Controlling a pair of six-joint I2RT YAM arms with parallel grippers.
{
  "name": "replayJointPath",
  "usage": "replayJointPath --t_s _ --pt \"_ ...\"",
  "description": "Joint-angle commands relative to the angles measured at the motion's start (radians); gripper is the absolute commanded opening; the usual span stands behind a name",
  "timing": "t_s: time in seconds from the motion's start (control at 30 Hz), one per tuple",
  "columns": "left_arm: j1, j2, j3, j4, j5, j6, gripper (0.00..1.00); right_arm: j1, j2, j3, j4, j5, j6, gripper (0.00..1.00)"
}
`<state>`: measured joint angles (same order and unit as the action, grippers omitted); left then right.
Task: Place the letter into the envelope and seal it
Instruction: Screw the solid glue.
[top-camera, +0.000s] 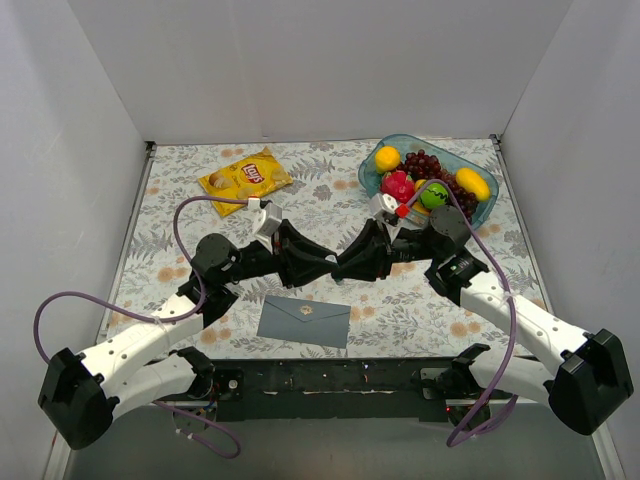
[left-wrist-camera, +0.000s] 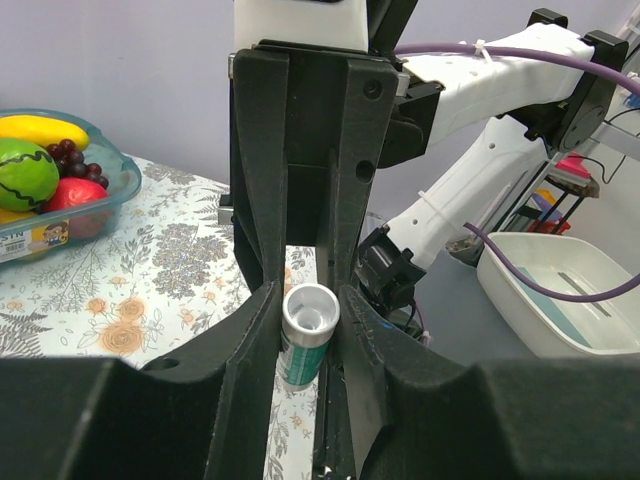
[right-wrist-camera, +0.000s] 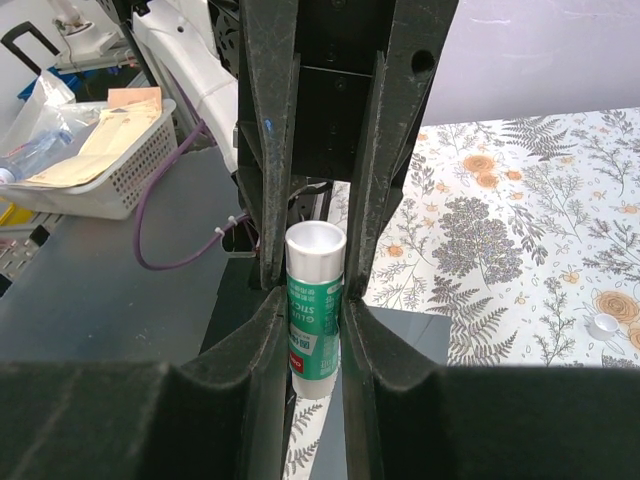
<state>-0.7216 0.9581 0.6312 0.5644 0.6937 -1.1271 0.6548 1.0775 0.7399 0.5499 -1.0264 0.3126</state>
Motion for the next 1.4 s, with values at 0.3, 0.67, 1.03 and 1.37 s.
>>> replayJointPath --t_s 0.3,0.67,1.03,1.37 --pt "0.007 0.013 0.039 0.037 0.032 -0.017 0.18 -0.001 -0.001 -0.002 0.058 -0.017 0.013 0.01" --pt "0.007 0.025 0.087 -0.107 -0.118 0.038 0.00 -0.001 -0.004 0.025 -0.040 0.184 -0.019 0.01" --pt "0.004 0.053 0.214 -0.308 -0.809 0.030 0.00 0.034 -0.004 0.072 -0.042 0.736 0.036 0.01" --pt "-0.009 0.111 0.289 -0.325 -0.826 -0.008 0.67 0.060 -0.007 0.066 -0.030 0.730 0.014 0.01"
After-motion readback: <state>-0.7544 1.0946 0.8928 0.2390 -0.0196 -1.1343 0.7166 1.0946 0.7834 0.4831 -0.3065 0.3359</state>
